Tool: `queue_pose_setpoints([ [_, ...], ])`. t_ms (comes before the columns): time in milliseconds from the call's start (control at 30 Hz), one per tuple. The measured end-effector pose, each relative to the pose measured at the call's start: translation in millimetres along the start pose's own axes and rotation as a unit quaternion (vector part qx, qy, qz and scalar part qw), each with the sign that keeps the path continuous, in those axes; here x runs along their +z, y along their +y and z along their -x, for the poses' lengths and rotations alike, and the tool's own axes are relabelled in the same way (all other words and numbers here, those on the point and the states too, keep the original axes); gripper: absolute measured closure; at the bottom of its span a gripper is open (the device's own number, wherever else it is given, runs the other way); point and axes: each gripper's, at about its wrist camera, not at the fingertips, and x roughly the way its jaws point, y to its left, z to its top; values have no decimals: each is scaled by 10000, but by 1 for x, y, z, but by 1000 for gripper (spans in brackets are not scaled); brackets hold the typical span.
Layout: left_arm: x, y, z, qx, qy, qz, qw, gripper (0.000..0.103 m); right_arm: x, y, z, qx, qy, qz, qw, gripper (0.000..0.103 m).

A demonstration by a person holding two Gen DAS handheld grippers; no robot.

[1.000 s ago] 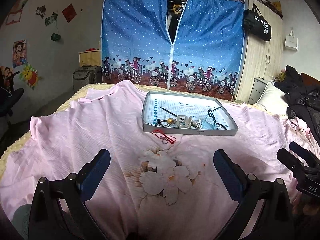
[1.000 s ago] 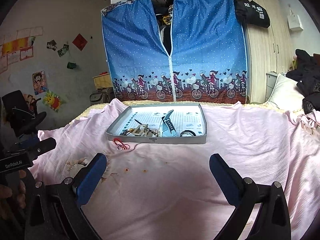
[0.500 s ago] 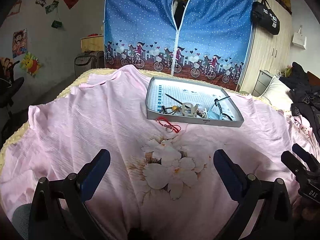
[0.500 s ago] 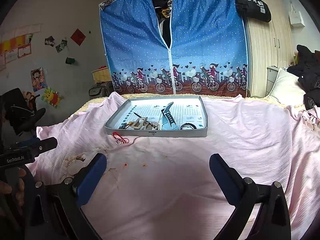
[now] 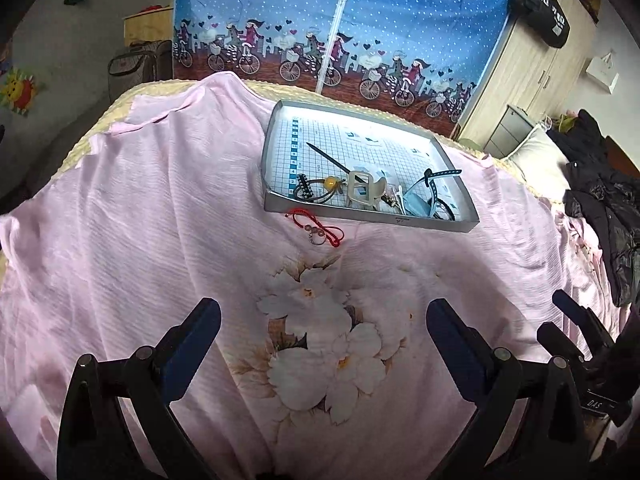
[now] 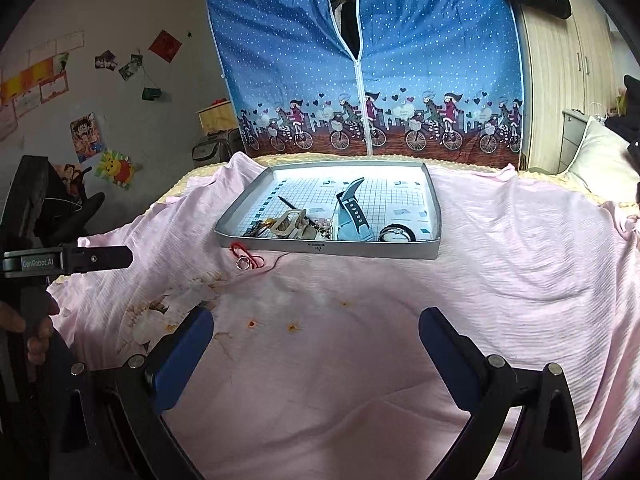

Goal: Organize jewelry
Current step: 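Move both tools toward the red-cord keychain beside the tray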

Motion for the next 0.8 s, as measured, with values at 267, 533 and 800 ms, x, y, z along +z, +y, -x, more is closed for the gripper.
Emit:
queue_pose_setpoints([
  [267, 35, 30, -55, 91, 496, -32, 9987, 7, 9, -9, -49, 277, 522, 11, 9983, 5],
  [533, 42, 44, -107, -267, 952, -187, 9949, 45, 21, -6, -114, 543, 833, 463, 9940, 35],
  [800, 43, 28, -139, -323, 1006, -883, 9905, 60, 35, 1, -175, 1073, 1014, 712, 9865, 59],
])
